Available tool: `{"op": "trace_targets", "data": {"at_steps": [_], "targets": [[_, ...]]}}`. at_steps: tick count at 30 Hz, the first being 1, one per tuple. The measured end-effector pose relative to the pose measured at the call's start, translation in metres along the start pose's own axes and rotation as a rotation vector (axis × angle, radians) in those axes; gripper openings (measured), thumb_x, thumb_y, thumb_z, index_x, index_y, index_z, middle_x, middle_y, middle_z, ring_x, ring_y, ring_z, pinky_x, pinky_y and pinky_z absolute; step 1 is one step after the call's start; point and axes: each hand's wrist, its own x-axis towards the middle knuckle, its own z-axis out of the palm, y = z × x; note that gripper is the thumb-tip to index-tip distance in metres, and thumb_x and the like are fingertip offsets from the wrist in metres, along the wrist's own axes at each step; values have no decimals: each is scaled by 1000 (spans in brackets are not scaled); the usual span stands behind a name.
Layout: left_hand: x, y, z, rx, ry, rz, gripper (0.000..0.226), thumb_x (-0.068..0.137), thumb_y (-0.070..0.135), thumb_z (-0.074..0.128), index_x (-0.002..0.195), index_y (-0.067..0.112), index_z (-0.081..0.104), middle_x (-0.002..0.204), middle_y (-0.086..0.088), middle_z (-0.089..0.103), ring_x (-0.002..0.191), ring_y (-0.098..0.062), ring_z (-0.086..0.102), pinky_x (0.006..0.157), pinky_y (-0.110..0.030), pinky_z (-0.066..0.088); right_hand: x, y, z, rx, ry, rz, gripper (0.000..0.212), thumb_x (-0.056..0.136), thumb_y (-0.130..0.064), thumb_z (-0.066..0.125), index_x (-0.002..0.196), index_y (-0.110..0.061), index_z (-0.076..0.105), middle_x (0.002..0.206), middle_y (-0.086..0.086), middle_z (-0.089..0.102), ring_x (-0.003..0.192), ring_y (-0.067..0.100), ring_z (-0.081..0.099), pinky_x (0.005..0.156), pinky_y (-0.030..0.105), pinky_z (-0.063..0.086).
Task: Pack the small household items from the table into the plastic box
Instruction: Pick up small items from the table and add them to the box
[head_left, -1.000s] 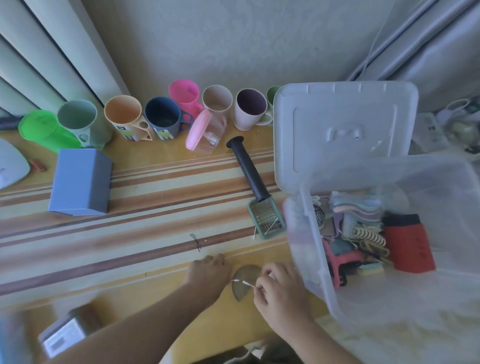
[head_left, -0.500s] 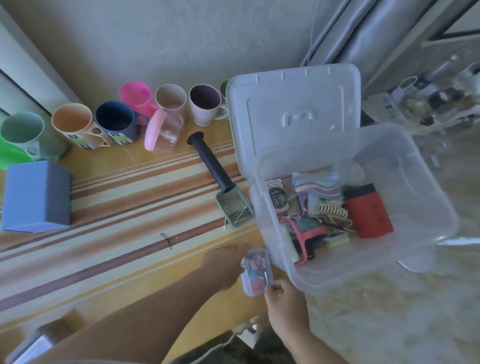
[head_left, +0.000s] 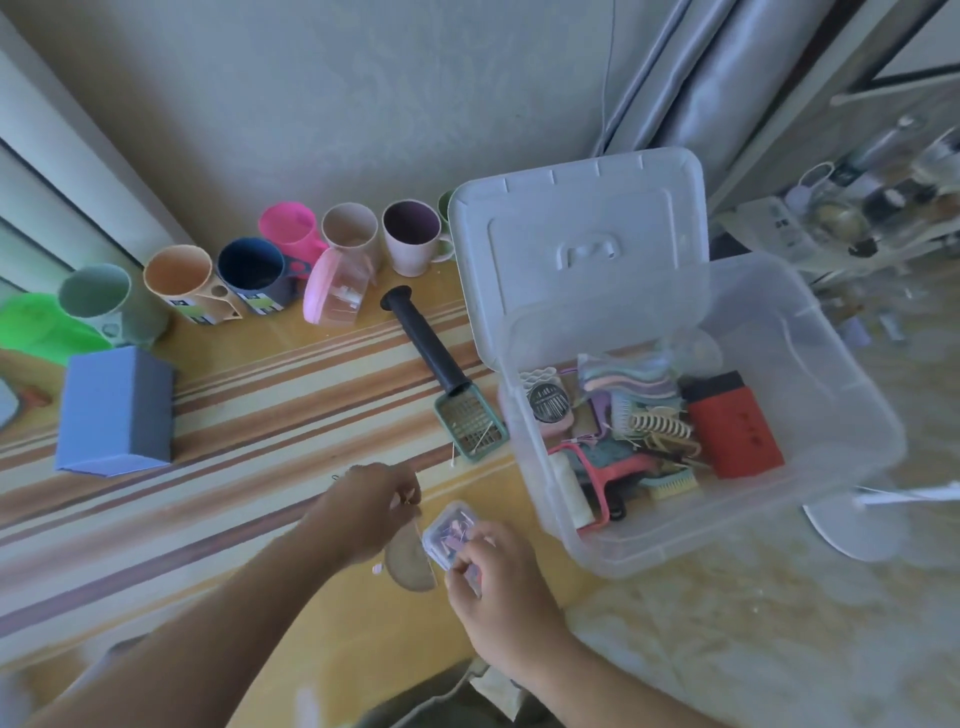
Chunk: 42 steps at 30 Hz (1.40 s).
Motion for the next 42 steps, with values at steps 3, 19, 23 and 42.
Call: {"op": "trace_targets", "data": {"at_steps": [3,19,23,42], "targets": [[1,37,-48,-108,178,86,17,90,39,74,105,33,70,82,14,67,78,-9,60,65,-19,42,-10,-43,-54,145,59,-232,13,95,-33,63,91,-21,67,112,-16,52,101,4,53,95,18,41],[81,234,-9,-51,147,137,7,81,26,73,79,19,72,80,-2,71,82,-24,65,75,-38,57,128,125,-224,-824,-172,53,20,98,-37,56,97,-36,76,122,-3,52,123,34,45,102,47,41],[108,241,21,-3,71,-51,12,84,29,68,83,17,68,87,-5,69,85,-27,66,71,-36,58,141,141,-229,-701,-211,61,23,103,-37,51,102,-36,74,129,-1,54,125,33,43,104,48,40],[125,242,39,-186,134,-135,70,85,23,75,145,33,40,103,-5,71,97,-29,66,77,-37,55,131,158,-242,-288,-247,-132,19,94,-42,64,111,-37,70,127,-9,59,123,17,52,102,41,48]]}}
